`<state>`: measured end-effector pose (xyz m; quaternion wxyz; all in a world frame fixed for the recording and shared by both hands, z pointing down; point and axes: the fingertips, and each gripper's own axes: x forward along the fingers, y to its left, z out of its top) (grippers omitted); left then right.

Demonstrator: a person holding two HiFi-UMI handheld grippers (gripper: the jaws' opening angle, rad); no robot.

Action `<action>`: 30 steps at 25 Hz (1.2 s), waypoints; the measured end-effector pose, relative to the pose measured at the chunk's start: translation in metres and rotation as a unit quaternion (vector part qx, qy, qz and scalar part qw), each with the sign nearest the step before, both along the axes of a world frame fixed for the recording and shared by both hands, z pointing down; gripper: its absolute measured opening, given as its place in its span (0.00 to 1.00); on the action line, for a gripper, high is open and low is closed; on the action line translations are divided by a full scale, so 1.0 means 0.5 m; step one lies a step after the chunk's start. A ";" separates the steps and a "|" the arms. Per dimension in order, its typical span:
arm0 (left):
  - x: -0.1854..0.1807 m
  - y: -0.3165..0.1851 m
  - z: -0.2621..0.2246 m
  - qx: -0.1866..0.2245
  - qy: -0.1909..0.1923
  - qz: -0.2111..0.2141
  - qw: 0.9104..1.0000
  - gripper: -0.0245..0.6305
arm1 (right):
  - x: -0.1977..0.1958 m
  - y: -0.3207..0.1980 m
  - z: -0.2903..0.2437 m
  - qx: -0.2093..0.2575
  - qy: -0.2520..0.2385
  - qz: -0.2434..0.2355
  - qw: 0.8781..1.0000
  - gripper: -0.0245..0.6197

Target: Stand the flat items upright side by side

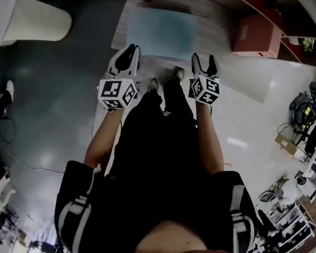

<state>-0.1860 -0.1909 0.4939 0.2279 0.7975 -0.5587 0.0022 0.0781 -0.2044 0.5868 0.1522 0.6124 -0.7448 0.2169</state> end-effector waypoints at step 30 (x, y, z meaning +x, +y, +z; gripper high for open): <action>0.008 0.073 0.367 -0.205 -0.008 0.133 0.970 0.48 | -0.008 0.122 0.182 -0.156 -0.086 -0.056 0.982 0.54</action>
